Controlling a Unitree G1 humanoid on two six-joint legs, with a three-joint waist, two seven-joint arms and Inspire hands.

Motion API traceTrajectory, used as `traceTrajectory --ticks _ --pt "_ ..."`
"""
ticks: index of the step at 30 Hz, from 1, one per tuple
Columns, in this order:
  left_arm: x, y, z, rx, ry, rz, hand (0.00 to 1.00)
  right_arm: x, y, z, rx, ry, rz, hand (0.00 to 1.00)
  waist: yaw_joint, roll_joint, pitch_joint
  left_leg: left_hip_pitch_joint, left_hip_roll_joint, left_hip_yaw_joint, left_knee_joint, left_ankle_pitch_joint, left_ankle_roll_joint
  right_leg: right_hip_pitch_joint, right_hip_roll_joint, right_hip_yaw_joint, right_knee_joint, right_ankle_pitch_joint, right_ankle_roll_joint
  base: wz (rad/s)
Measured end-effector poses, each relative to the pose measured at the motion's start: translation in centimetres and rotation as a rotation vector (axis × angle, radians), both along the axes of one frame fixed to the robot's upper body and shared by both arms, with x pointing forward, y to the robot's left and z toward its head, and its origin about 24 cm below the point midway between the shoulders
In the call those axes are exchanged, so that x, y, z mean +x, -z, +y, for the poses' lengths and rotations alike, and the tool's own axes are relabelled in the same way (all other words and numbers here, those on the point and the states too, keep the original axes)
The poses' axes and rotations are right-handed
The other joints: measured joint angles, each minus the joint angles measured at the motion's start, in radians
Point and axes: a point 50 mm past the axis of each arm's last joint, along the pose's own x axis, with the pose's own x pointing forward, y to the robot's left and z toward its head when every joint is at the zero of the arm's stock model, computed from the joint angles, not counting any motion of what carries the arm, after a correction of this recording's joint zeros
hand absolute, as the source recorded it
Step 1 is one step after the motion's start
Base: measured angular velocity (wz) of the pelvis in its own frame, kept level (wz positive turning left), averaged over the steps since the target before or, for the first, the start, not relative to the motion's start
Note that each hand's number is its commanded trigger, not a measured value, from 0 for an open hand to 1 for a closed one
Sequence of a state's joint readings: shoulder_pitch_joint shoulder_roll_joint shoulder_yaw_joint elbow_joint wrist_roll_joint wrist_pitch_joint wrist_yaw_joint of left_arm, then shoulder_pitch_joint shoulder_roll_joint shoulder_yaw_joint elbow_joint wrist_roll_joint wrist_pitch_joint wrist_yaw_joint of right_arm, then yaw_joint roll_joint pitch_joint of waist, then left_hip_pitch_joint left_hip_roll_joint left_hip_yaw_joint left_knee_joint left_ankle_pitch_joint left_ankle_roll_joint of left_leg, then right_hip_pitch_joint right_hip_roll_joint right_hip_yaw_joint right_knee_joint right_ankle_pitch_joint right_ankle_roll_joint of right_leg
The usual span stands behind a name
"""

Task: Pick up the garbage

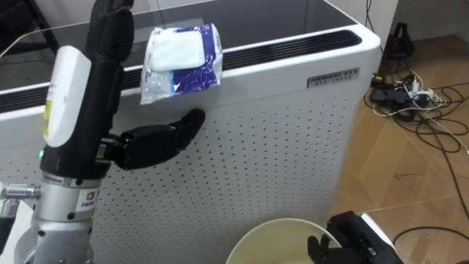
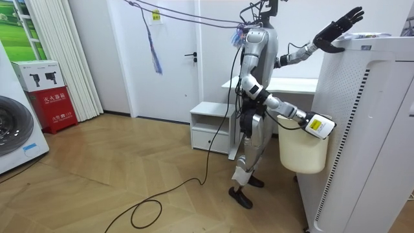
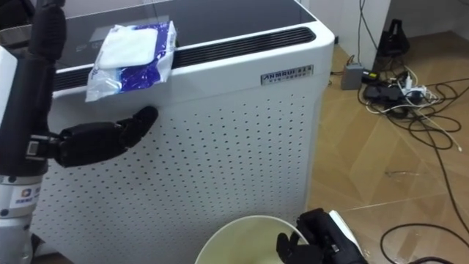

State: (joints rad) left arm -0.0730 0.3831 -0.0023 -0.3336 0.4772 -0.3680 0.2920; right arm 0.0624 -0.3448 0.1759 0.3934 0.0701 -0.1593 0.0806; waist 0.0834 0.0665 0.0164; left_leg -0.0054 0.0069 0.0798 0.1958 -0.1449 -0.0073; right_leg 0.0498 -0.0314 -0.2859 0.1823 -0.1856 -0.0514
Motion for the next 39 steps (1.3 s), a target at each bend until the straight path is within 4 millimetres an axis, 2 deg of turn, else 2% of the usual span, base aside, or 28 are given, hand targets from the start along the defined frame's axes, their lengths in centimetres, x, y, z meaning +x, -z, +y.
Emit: traceTrajectory --ticks 13,18,23,25,31,34,36,39 --pt "0.10 -0.01 -0.35 0.093 -0.024 0.036 0.00 -0.03 0.09 0.04 -0.005 -0.002 0.008 1.00 0.001 0.004 -0.0047 0.006 0.002 0.002 0.001 0.000 0.000 0.003 -0.001 0.001 0.006 0.000 0.000 0.00" --pt "0.29 0.17 -0.33 0.111 -0.026 0.073 0.00 -0.05 0.17 0.24 -0.030 -0.024 0.011 1.00 -0.005 0.013 -0.0106 0.018 0.001 0.004 -0.004 0.000 0.000 0.012 0.000 0.008 0.005 0.000 0.000 -0.04" --pt "0.47 0.31 -0.16 0.135 -0.034 0.107 0.00 -0.05 0.12 0.06 -0.033 -0.025 0.013 1.00 -0.009 0.018 -0.0126 0.031 0.002 0.015 -0.009 0.000 0.000 0.020 -0.001 0.011 0.004 0.000 0.001 -0.02" --pt "0.54 0.36 -0.07 0.145 -0.038 0.118 0.99 -0.05 0.10 0.05 -0.033 -0.028 0.015 1.00 -0.014 0.019 -0.0122 0.033 0.003 0.017 -0.010 0.000 0.000 0.020 -0.001 0.011 0.004 0.000 0.001 -0.02" --pt "0.86 0.78 -0.05 0.200 -0.039 0.195 1.00 0.17 -0.34 0.47 -0.019 -0.072 0.017 1.00 -0.028 0.025 -0.0104 0.037 0.002 0.016 -0.013 0.000 0.000 0.023 -0.001 0.010 0.005 0.000 0.001 0.00" --pt "0.91 0.96 -0.03 0.224 -0.041 0.219 1.00 0.16 -0.34 0.55 -0.013 -0.087 0.023 1.00 -0.028 0.033 -0.0058 0.039 0.002 0.017 -0.013 0.000 0.000 0.020 -0.001 0.010 0.004 -0.001 0.002 0.00" --pt "0.75 0.38 0.08 0.224 -0.048 0.192 1.00 0.10 -0.18 0.61 -0.008 -0.093 0.042 1.00 -0.030 0.037 -0.0025 0.040 0.002 0.018 -0.013 0.000 0.000 0.017 -0.003 0.010 0.004 -0.003 0.004 0.00" --pt "0.72 0.04 0.29 0.237 -0.062 0.182 1.00 0.02 -0.03 0.60 -0.006 -0.103 0.063 1.00 -0.031 0.049 -0.0050 0.044 0.000 0.019 -0.013 0.000 0.000 0.018 -0.004 0.012 0.005 -0.004 0.005 -0.01"
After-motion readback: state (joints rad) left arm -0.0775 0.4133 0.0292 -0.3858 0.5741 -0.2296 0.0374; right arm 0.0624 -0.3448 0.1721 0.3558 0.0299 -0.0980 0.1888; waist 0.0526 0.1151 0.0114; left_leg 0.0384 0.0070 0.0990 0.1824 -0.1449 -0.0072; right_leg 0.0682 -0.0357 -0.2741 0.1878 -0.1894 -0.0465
